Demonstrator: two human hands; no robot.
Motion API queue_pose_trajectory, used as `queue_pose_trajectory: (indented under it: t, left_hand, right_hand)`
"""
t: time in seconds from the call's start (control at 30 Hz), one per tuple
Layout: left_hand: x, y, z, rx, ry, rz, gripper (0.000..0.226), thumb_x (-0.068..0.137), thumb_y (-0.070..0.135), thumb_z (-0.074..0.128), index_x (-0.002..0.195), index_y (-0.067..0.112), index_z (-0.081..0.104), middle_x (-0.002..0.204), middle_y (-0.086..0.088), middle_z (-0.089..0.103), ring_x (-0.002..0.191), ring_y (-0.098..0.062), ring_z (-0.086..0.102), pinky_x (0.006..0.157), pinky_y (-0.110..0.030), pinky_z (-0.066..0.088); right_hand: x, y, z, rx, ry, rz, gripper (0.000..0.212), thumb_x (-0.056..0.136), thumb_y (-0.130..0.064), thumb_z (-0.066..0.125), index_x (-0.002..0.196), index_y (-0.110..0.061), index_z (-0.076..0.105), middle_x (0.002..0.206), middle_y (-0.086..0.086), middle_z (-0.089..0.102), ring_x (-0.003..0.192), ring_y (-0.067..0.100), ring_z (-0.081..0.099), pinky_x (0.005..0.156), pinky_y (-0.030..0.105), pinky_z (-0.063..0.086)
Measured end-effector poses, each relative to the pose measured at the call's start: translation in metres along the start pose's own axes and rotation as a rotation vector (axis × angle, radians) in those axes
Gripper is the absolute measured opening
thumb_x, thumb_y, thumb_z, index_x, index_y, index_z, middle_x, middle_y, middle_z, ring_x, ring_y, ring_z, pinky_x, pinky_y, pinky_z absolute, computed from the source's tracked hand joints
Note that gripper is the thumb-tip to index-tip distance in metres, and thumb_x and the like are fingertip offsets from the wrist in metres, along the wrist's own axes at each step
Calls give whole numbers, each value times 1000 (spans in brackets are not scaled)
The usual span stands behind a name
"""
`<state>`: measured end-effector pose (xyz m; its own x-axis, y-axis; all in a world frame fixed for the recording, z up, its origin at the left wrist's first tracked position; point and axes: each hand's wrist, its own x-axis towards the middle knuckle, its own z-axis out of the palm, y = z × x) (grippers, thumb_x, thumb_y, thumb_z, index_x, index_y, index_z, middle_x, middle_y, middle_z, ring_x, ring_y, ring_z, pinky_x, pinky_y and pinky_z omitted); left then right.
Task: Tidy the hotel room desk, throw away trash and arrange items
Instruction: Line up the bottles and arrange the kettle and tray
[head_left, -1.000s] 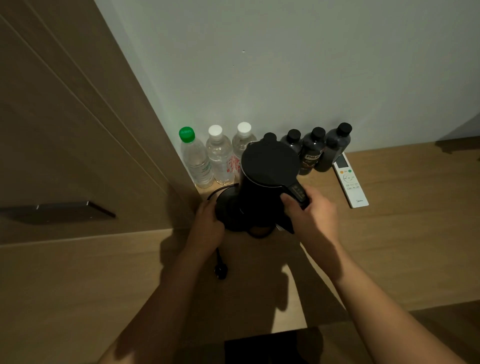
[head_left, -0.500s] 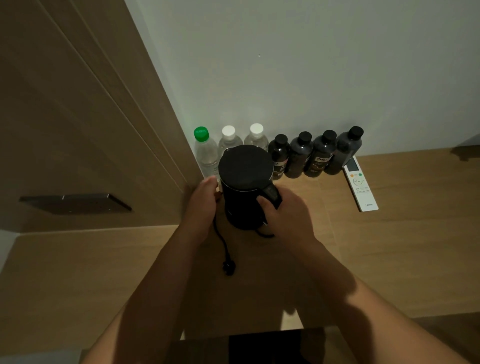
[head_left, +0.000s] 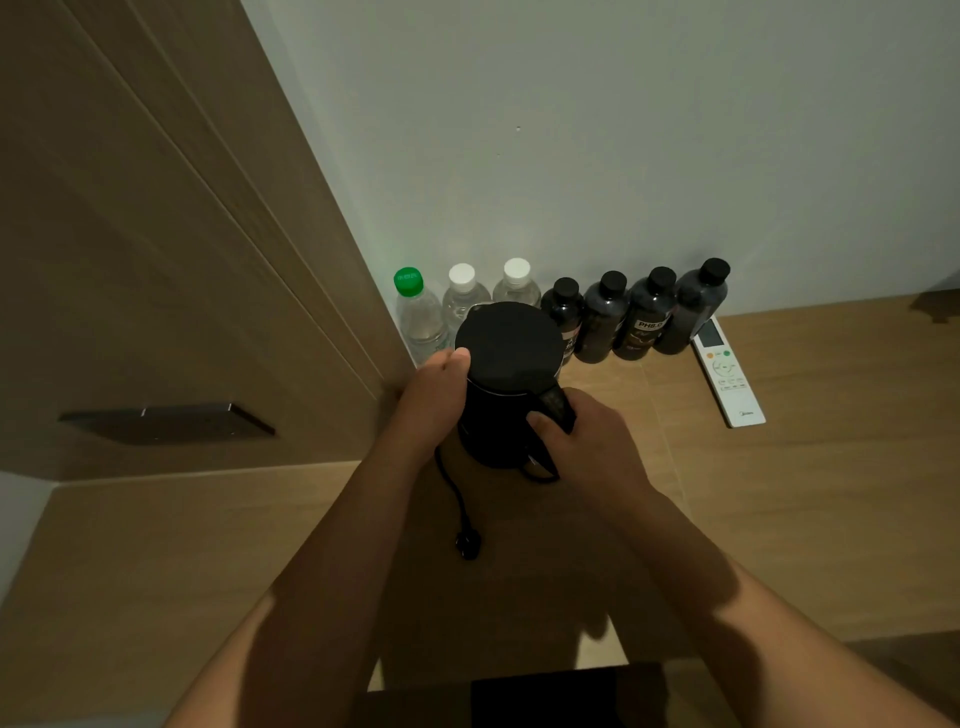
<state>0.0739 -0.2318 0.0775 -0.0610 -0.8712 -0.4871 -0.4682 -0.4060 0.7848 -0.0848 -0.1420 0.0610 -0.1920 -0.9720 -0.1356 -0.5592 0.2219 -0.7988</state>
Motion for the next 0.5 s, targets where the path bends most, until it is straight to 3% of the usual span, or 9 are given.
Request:
queue_pose_trajectory:
  t: [0.07,0.17,0.3,0.4,0.5]
  left_hand:
    - [1,-3,-1,26,20,10,24,100,34,37,85,23,52,97,-5,55,85,-15,57,73,-35,52]
    - [-9,-5,-2,-39,48,14,27,94,47,40,95,28,60,103,-4,65,97,-21,62,86,-41,51]
    - [-13,-6,-4,31,117,-14,28,106,30,36,88,18,54,93,-10,57,79,-21,54,66,-34,38]
    - [-4,-10,-2,70,170,-54,23,106,7,35,114,-1,54,119,-23,56,107,-34,56,82,-32,40]
    - [-9,-5,-1,46,135,-39,27,107,6,31,118,-5,53,122,-24,53,112,-35,52,92,-39,40]
  right_hand:
    - [2,2,0,-1,-32,21,19,96,-33,60,111,-22,62,96,-6,66,89,12,61,78,34,52]
    - [9,4,-4,12,-63,31,12,94,-34,62,103,-26,64,89,-8,66,84,10,63,76,35,53]
    - [23,-3,-15,-47,-99,-21,5,93,-23,66,94,-24,61,79,-7,61,73,6,58,61,21,41]
    - [24,-9,-12,-105,-134,-53,9,91,-27,67,91,-20,63,78,-2,62,72,13,59,64,30,48]
    - [19,-5,-6,-91,-128,-30,12,91,-31,67,91,-20,63,79,-1,64,73,15,62,68,39,55]
